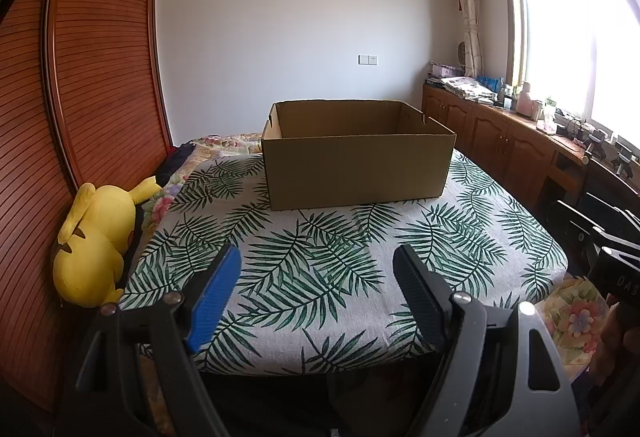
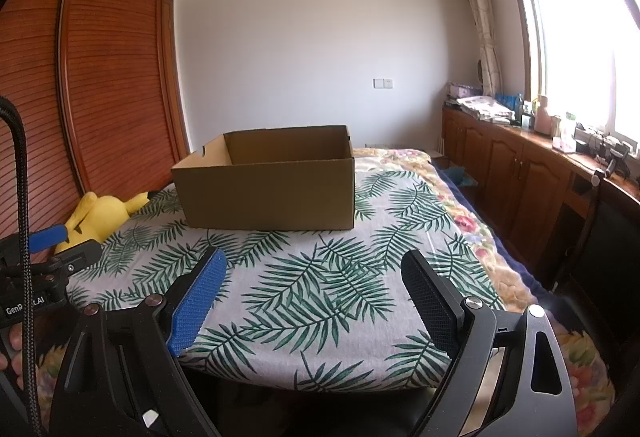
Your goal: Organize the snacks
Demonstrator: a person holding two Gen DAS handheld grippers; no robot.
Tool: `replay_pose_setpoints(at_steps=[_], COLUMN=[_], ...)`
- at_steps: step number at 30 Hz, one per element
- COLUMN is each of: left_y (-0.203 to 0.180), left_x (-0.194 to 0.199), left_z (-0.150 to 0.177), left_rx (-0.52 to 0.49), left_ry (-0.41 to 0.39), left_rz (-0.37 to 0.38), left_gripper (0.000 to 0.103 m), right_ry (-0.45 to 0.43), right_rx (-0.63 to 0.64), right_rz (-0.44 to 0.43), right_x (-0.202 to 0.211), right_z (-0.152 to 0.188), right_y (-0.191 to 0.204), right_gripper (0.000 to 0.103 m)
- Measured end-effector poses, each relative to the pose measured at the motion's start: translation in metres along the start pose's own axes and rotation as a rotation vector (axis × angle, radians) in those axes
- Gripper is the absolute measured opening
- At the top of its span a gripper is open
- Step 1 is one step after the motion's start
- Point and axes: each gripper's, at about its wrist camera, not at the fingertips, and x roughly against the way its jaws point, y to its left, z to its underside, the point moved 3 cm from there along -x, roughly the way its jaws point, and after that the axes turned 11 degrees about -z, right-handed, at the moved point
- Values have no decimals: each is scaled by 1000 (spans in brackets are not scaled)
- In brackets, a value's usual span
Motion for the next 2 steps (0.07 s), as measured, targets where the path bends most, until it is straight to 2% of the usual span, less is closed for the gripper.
replay_pose_setpoints(at_steps=[2], left_y=[0], left_x=[0], left_z=[0], left_rx=[0], left_ry=[0], left_rz=[1], left_gripper=[79], right_ry=[0], right_rx=[1], right_rz=[0], right_x=[0], right_z=[0], right_y=[0], right_gripper=[91])
